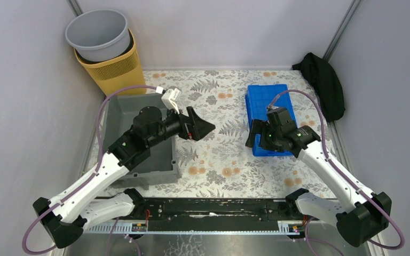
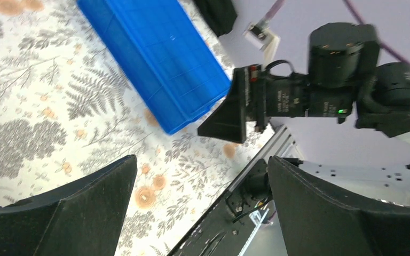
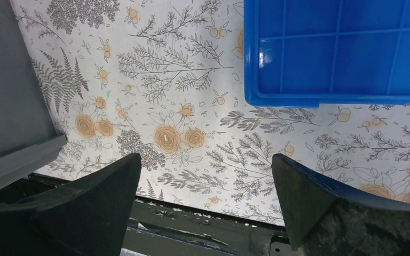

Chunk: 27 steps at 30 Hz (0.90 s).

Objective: Turn the large container upside down
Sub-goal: Move the container to the center of the board.

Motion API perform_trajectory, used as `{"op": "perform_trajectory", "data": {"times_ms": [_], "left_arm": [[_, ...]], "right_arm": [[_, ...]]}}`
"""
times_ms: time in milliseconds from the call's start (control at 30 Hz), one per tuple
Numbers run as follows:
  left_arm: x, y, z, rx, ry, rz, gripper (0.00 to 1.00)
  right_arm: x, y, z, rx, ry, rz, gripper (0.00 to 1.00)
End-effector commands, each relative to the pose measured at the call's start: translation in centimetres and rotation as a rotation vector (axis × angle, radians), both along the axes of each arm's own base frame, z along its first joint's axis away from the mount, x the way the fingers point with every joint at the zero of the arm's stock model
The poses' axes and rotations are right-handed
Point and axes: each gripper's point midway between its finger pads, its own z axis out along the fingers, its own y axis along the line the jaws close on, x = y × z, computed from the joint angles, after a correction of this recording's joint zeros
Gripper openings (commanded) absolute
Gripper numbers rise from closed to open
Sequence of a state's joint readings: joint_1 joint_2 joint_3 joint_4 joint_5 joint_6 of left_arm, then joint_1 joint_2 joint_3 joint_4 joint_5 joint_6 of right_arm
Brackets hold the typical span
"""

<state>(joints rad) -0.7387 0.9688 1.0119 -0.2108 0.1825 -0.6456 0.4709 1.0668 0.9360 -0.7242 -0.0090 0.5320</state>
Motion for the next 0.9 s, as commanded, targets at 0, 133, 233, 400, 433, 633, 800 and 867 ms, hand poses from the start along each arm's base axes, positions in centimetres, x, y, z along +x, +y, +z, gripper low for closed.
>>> {"op": "perform_trajectory", "data": {"times_ms": [0, 133, 233, 400, 433, 633, 800, 867], "left_arm": [[0.2, 1.1, -2.0, 0.066, 0.01, 0.042, 1.0], [0.4, 1.0, -2.9, 0.084, 0.028, 0.045, 1.0], [0.5, 0.8, -3.1, 0.08, 0.033, 0.042, 1.0], [0.6, 0.6, -3.3, 0.078, 0.035, 0.044, 1.0], [0.7, 0.7, -3.3, 0.077, 0.036, 0.046, 1.0], [0.7, 0.7, -3.7, 0.076, 0.045, 0.054, 1.0], [0.7, 0.8, -4.1, 0.073, 0.049, 0.058, 1.0], [0.7, 0.9, -4.3, 0.077, 0.051, 0.061, 1.0]], "right_arm": [[0.6, 0.7, 0.1, 0.011, -0.024, -0.011, 0.99], [0.5, 0.8, -0.2, 0.01, -0.02, -0.011, 1.0], [0.4, 0.7, -0.5, 0.006, -0.016, -0.015, 1.0], [0.3, 0.6, -0.9, 0.002, -0.014, -0.024, 0.99], [0.3, 0.5, -0.9, 0.005, -0.013, -0.029, 1.0], [0.5, 0.5, -1.4, 0.022, -0.011, -0.084, 1.0], [0.8, 0.8, -2.6, 0.051, 0.023, -0.168, 1.0], [0.8, 0.9, -3.0, 0.054, 0.039, -0.195, 0.99]]}}
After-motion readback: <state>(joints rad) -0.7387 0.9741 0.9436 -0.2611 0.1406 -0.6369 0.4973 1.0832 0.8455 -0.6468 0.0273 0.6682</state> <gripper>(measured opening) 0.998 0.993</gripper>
